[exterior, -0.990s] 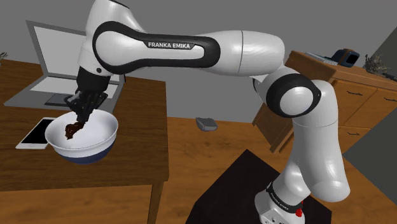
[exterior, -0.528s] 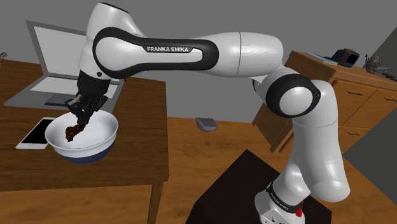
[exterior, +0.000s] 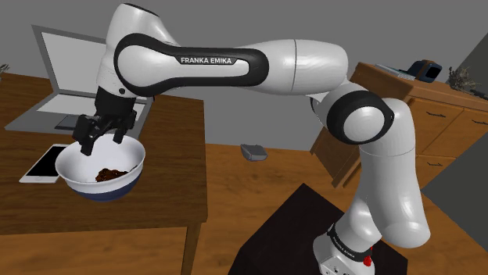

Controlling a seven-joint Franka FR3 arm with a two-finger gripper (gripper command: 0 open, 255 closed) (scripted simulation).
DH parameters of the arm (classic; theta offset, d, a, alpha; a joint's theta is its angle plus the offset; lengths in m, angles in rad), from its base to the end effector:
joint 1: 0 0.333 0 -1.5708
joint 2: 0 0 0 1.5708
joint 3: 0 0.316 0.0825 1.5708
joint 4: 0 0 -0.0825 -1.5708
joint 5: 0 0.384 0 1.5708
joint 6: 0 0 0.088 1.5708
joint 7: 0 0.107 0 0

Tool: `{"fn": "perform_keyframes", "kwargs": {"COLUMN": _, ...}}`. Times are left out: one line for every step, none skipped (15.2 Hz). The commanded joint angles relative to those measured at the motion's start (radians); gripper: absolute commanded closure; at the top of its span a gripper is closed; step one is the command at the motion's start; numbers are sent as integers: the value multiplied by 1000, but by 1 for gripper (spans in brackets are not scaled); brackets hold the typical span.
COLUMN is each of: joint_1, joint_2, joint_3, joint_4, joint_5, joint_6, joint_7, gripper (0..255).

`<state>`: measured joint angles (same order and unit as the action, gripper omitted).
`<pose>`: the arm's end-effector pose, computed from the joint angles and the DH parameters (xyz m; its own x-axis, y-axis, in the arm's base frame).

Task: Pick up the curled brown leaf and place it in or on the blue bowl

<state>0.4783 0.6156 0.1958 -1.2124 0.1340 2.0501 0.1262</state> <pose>0.6060 0.4431 0.4478 0.8951 0.4058 0.1848 0.4430 -0.8563 -0.2654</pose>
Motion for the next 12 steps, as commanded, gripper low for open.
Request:
{"fn": "perform_keyframes", "kwargs": {"joint_1": -5, "joint_2": -15, "joint_3": 0, "joint_4": 8, "joint_5": 2, "joint_6": -23, "joint_7": -1, "gripper": 0}}
{"fn": "perform_keyframes", "kwargs": {"joint_1": -10, "joint_2": -29, "joint_3": 0, "joint_4": 17, "joint_5": 3, "joint_6": -47, "joint_7": -1, "gripper": 0}}
{"fn": "perform_keyframes", "kwargs": {"joint_1": -15, "joint_2": -41, "joint_3": 0, "joint_4": 29, "joint_5": 5, "joint_6": -72, "joint_7": -1, "gripper": 0}}
{"fn": "perform_keyframes", "kwargs": {"joint_1": -18, "joint_2": -50, "joint_3": 0, "joint_4": 40, "joint_5": 6, "joint_6": -92, "joint_7": -1, "gripper": 0}}
{"fn": "perform_keyframes", "kwargs": {"joint_1": -18, "joint_2": -50, "joint_3": 0, "joint_4": 40, "joint_5": 6, "joint_6": -92, "joint_7": -1, "gripper": 0}}
{"fn": "perform_keyframes", "kwargs": {"joint_1": -18, "joint_2": -50, "joint_3": 0, "joint_4": 40, "joint_5": 6, "joint_6": -92, "joint_7": -1, "gripper": 0}}
{"fn": "perform_keyframes", "kwargs": {"joint_1": -18, "joint_2": -50, "joint_3": 0, "joint_4": 40, "joint_5": 6, "joint_6": -92, "joint_7": -1, "gripper": 0}}
{"fn": "perform_keyframes", "kwargs": {"joint_1": -18, "joint_2": -50, "joint_3": 0, "joint_4": 40, "joint_5": 6, "joint_6": -92, "joint_7": -1, "gripper": 0}}
{"fn": "perform_keyframes", "kwargs": {"joint_1": -18, "joint_2": -50, "joint_3": 0, "joint_4": 40, "joint_5": 6, "joint_6": -92, "joint_7": -1, "gripper": 0}}
{"fn": "perform_keyframes", "kwargs": {"joint_1": -18, "joint_2": -50, "joint_3": 0, "joint_4": 40, "joint_5": 6, "joint_6": -92, "joint_7": -1, "gripper": 0}}
{"fn": "perform_keyframes", "kwargs": {"joint_1": -18, "joint_2": -50, "joint_3": 0, "joint_4": 40, "joint_5": 6, "joint_6": -92, "joint_7": -1, "gripper": 0}}
{"fn": "perform_keyframes", "kwargs": {"joint_1": -18, "joint_2": -50, "joint_3": 0, "joint_4": 40, "joint_5": 6, "joint_6": -92, "joint_7": -1, "gripper": 0}}
